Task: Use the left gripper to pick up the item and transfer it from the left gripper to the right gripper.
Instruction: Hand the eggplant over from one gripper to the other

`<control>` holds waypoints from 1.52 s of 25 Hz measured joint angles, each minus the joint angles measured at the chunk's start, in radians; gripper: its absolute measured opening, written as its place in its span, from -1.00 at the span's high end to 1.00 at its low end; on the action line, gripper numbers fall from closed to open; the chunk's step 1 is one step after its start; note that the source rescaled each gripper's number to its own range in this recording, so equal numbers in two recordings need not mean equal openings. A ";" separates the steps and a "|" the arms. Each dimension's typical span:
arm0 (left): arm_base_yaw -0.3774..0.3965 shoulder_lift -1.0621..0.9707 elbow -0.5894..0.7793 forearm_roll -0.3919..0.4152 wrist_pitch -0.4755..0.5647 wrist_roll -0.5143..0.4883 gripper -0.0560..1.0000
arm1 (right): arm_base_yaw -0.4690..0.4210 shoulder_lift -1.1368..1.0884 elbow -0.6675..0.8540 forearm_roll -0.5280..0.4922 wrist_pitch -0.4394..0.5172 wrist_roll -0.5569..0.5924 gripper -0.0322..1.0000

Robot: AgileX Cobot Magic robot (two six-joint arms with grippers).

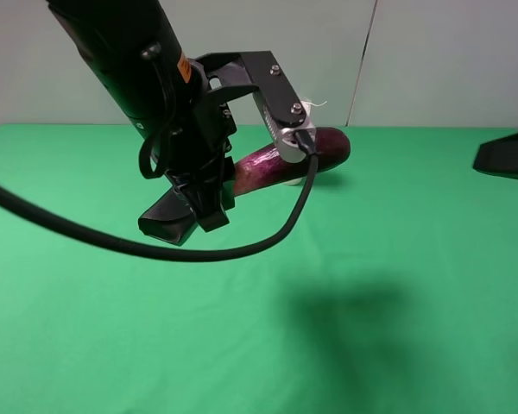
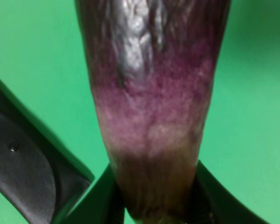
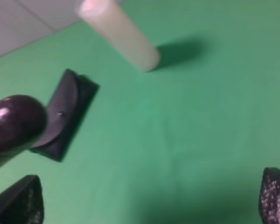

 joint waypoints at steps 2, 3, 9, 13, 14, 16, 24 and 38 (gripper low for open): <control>0.000 0.001 -0.004 -0.019 -0.010 0.020 0.89 | 0.000 0.050 0.000 0.069 -0.024 -0.055 -1.00; 0.000 0.001 -0.007 -0.033 -0.014 0.031 0.89 | 0.000 0.071 0.000 0.100 -0.039 -0.089 -1.00; 0.000 0.001 -0.008 -0.063 -0.029 0.057 0.89 | 0.000 0.229 0.000 0.372 -0.084 -0.343 -1.00; 0.000 0.001 -0.008 -0.065 -0.044 0.072 0.89 | 0.000 0.319 0.000 0.572 -0.073 -0.548 -1.00; 0.000 0.001 -0.008 -0.065 -0.045 0.073 0.89 | 0.000 0.337 0.000 0.607 -0.057 -0.593 -1.00; 0.000 0.002 -0.008 -0.068 -0.045 0.074 0.89 | 0.000 0.378 0.000 0.681 -0.027 -0.664 -1.00; 0.000 0.002 -0.008 -0.068 -0.052 0.087 0.89 | 0.000 0.493 0.000 0.801 0.052 -0.843 -1.00; 0.000 0.002 -0.008 -0.151 -0.074 0.180 0.89 | 0.000 0.541 -0.002 0.847 0.140 -0.941 -1.00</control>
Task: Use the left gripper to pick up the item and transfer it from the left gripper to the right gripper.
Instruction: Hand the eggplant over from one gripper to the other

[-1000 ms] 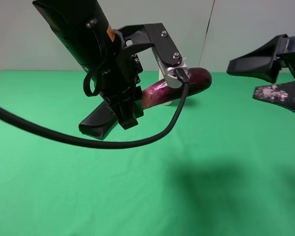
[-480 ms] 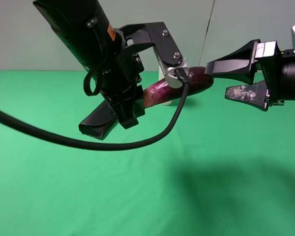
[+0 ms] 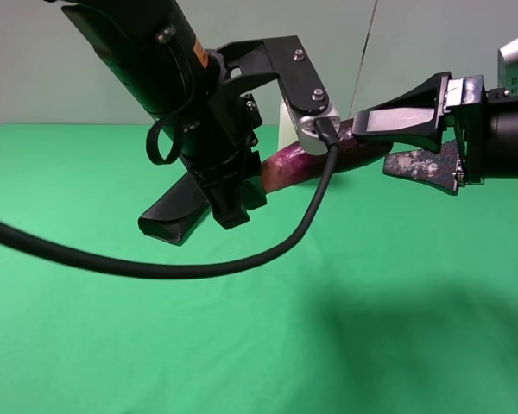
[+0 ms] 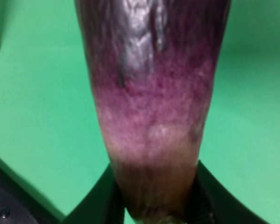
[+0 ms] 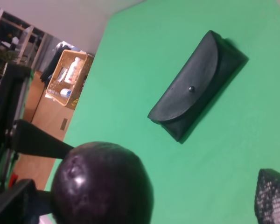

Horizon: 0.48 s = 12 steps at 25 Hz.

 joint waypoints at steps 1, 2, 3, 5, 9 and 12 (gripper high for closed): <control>0.000 0.000 0.000 -0.003 0.000 0.003 0.89 | 0.000 0.000 0.000 0.000 0.007 -0.001 -1.00; 0.000 0.000 0.000 -0.008 -0.001 0.008 0.89 | 0.000 0.000 0.000 0.000 0.013 -0.001 -1.00; 0.000 0.000 0.000 -0.017 -0.002 0.015 0.89 | 0.000 0.000 0.000 0.000 0.015 -0.002 -1.00; 0.000 0.000 0.000 -0.041 -0.002 0.037 0.89 | 0.000 0.000 0.000 0.000 0.032 -0.005 -1.00; 0.000 0.000 0.000 -0.087 -0.003 0.075 0.89 | 0.000 0.000 0.000 0.000 0.067 -0.008 -1.00; 0.000 0.005 0.000 -0.097 -0.003 0.085 0.89 | 0.000 0.000 0.000 0.000 0.068 -0.009 -1.00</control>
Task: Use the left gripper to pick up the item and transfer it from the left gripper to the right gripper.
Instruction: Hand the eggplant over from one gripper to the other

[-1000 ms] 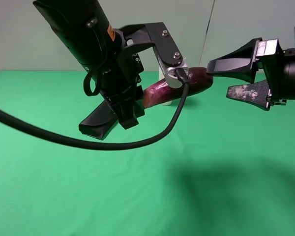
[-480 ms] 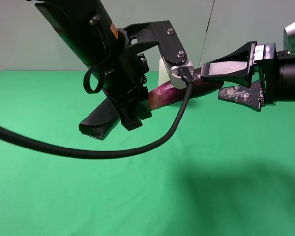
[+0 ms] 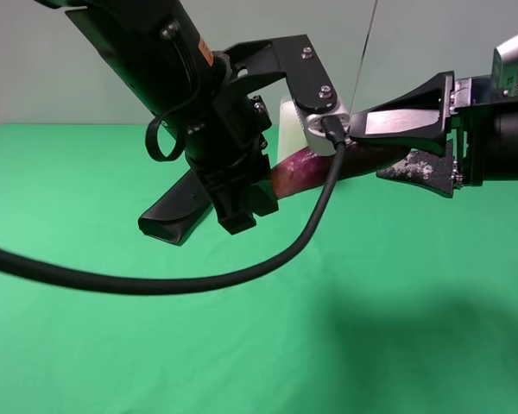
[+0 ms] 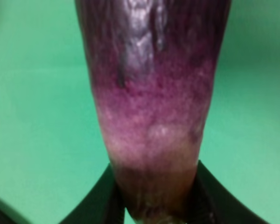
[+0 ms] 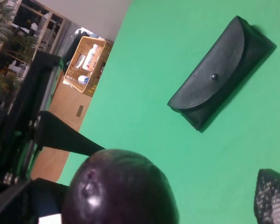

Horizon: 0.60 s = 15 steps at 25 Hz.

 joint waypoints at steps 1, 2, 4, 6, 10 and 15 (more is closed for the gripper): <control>0.000 0.000 0.000 -0.001 0.000 0.002 0.89 | 0.000 0.000 0.000 0.000 0.000 0.000 -1.00; 0.000 0.000 0.000 -0.002 0.000 0.003 0.89 | 0.000 0.000 0.000 0.000 0.000 0.000 -1.00; 0.000 0.000 0.000 -0.014 0.000 0.008 0.89 | 0.000 0.000 0.000 0.000 0.001 0.000 -1.00; 0.000 0.000 0.000 -0.029 0.000 0.019 0.89 | 0.000 0.000 0.000 0.000 0.005 0.000 -1.00; 0.000 0.000 0.000 -0.054 0.000 0.042 0.89 | 0.000 0.000 0.000 -0.001 0.026 -0.004 -1.00; 0.000 0.000 0.000 -0.056 0.000 0.049 0.89 | 0.000 0.000 0.000 -0.001 0.045 -0.018 -0.36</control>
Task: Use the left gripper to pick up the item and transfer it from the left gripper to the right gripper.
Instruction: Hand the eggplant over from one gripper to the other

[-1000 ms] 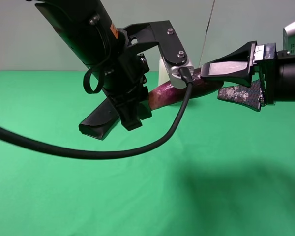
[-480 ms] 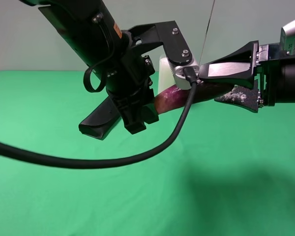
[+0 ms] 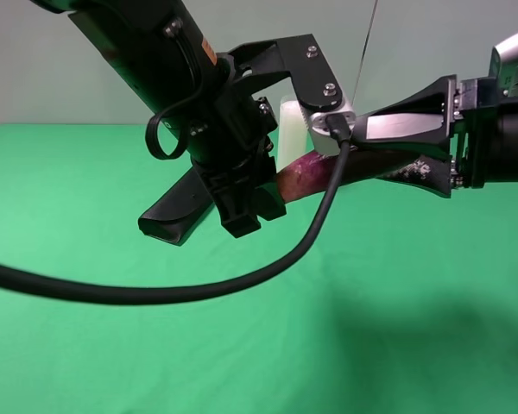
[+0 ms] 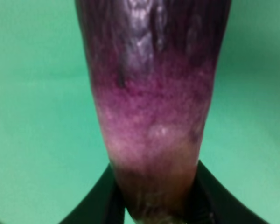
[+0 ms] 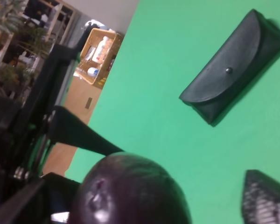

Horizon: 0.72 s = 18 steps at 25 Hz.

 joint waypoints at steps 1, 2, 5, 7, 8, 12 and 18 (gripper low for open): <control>0.000 0.000 0.000 0.000 0.000 0.000 0.89 | 0.000 0.000 0.000 0.000 0.001 -0.003 -0.14; 0.000 0.000 0.000 -0.001 0.000 0.001 0.89 | 0.000 0.000 0.000 0.000 0.001 -0.005 0.08; 0.000 0.000 0.000 -0.001 0.000 0.003 0.89 | 0.000 0.000 -0.002 0.001 0.020 -0.028 0.70; 0.000 0.000 0.000 -0.001 0.000 0.003 0.89 | 0.000 0.000 -0.002 0.004 0.028 -0.032 0.94; 0.000 0.000 0.000 -0.001 0.000 0.004 0.89 | 0.000 0.000 -0.002 0.005 0.029 -0.035 0.94; 0.000 0.000 0.000 -0.001 0.000 0.004 0.89 | 0.000 0.000 -0.002 0.006 0.030 -0.042 0.94; 0.000 0.000 0.000 -0.001 0.000 0.004 0.89 | 0.000 0.000 -0.002 0.007 0.032 -0.045 0.94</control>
